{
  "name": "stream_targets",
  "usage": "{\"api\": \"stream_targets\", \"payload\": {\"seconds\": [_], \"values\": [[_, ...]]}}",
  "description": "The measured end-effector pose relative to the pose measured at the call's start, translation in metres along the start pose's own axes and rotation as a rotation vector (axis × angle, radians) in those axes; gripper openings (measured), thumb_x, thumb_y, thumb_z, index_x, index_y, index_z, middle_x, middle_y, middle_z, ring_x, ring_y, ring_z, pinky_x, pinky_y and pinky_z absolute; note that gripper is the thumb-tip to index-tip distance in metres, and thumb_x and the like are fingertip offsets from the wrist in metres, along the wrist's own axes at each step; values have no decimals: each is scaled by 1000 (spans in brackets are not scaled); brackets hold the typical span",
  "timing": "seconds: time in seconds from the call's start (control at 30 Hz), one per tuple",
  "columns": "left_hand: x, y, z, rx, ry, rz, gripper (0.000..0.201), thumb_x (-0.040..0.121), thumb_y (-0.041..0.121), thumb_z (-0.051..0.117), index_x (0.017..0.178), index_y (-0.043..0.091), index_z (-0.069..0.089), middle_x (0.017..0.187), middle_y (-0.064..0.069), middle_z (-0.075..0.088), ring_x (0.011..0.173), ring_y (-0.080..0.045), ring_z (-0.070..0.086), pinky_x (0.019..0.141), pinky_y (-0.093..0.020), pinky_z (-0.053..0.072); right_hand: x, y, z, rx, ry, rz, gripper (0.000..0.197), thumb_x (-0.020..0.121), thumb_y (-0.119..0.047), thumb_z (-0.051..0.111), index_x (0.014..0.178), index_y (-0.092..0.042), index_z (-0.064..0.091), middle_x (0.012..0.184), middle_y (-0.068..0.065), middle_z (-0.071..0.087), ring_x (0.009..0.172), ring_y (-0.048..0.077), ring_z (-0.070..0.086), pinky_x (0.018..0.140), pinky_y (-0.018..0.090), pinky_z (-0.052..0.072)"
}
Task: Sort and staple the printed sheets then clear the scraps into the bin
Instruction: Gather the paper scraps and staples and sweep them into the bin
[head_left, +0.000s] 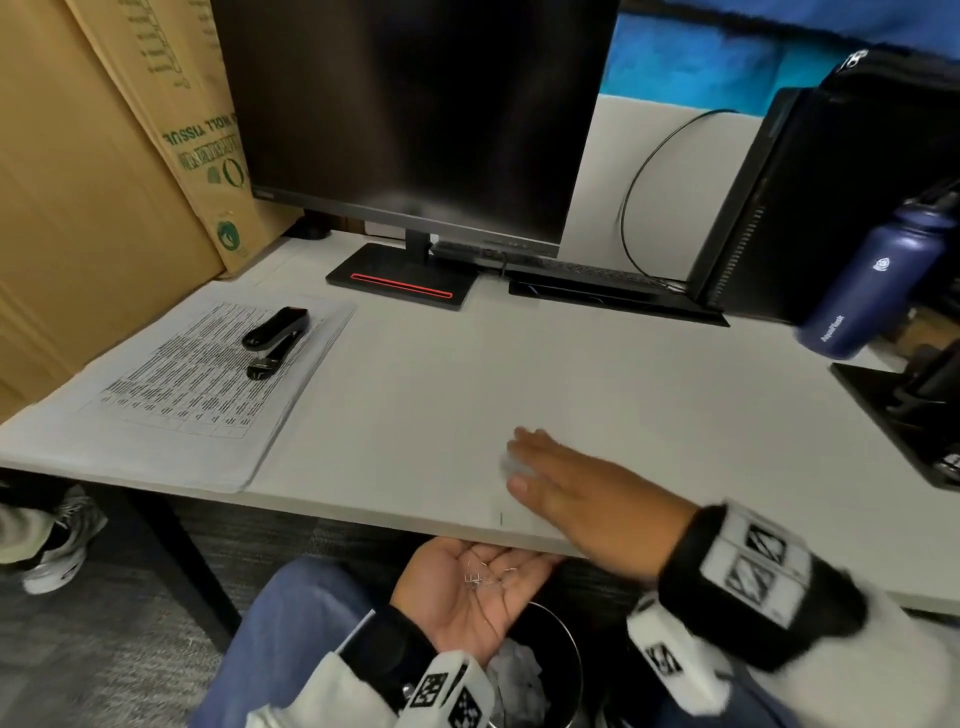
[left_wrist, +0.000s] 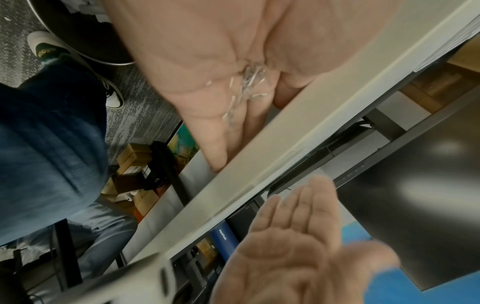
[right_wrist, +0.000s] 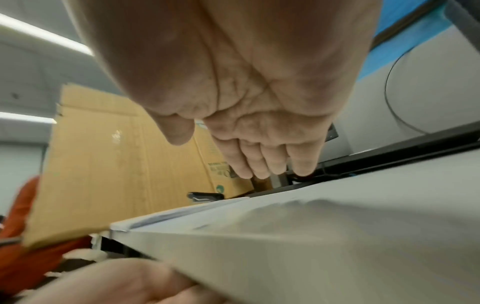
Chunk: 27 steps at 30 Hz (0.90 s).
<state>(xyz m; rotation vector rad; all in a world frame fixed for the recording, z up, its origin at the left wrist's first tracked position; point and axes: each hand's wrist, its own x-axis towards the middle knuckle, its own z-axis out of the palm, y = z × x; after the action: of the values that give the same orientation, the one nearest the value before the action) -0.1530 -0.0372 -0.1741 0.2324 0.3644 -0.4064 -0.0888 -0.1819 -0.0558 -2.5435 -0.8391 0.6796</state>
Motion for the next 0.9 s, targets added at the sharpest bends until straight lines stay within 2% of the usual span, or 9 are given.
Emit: {"api": "stream_targets", "payload": {"seconds": [0.13, 0.27, 0.37, 0.47, 0.57, 0.67, 0.77, 0.83, 0.9], "values": [[0, 2, 1, -10, 13, -39, 57, 92, 25, 52, 134, -14, 51, 134, -37, 55, 127, -51, 52, 118, -48, 33, 45, 12, -18, -162, -72, 123, 81, 96, -67, 18, 158, -16, 11, 165, -2, -8, 152, 13, -7, 124, 39, 5], [-2, 2, 2, -16, 11, -23, 54, 96, 23, 51, 138, -11, 49, 139, -33, 52, 130, -45, 52, 115, -49, 37, 34, -5, 1, -187, -152, 62, 81, 97, -67, 17, 159, -17, 3, 165, 1, -11, 153, 15, -6, 124, 39, 2], [-5, 1, 2, 42, 31, 4, 48, 99, 14, 42, 141, -7, 47, 143, -26, 51, 130, -36, 55, 107, -44, 48, -5, -17, 23, -217, -185, -79, 77, 97, -65, 16, 159, -23, -2, 163, -8, -15, 150, 6, -15, 124, 32, -5], [-7, 1, 0, 11, 22, -41, 35, 95, 15, 44, 119, -5, 62, 110, -22, 69, 96, -35, 72, 86, -43, 60, -36, -12, 40, -290, -169, -173, 75, 97, -67, 17, 157, -29, -9, 159, -20, -22, 143, -8, -23, 120, 21, -12], [-5, 1, -3, -29, 42, -73, 35, 97, 20, 44, 118, -4, 58, 103, -21, 67, 100, -33, 69, 102, -37, 51, -48, 4, 49, -244, -104, -226, 69, 97, -67, 20, 156, -40, -5, 158, -29, -17, 138, -19, -22, 119, 16, -9], [1, -4, -6, -13, 49, -43, 42, 93, 18, 48, 127, -6, 52, 112, -26, 62, 110, -36, 63, 111, -38, 42, -55, 19, 54, -27, 34, -277, 58, 96, -66, 27, 151, -52, 16, 156, -40, 5, 142, -21, -1, 120, 12, 5], [11, -8, -13, -1, 44, -24, 51, 97, 17, 46, 137, -14, 45, 134, -30, 57, 122, -40, 59, 112, -43, 42, -55, 40, 58, 238, 133, -281, 36, 99, -48, 48, 134, -46, 54, 141, -31, 49, 134, -8, 42, 112, 17, 33], [19, -5, -20, 30, 106, -43, 45, 101, 17, 43, 131, -15, 51, 130, -32, 60, 113, -44, 65, 102, -47, 50, -51, 57, 63, 329, 100, -209, 19, 98, -39, 56, 112, -39, 67, 115, -18, 68, 111, 1, 62, 99, 27, 48], [38, -4, -35, 127, 222, -49, 31, 102, 13, 43, 115, -9, 60, 108, -26, 71, 88, -37, 75, 81, -42, 60, -46, 78, 69, 461, 56, -113, 12, 97, -30, 59, 99, -30, 71, 99, -9, 73, 95, 6, 67, 90, 28, 52]]}}
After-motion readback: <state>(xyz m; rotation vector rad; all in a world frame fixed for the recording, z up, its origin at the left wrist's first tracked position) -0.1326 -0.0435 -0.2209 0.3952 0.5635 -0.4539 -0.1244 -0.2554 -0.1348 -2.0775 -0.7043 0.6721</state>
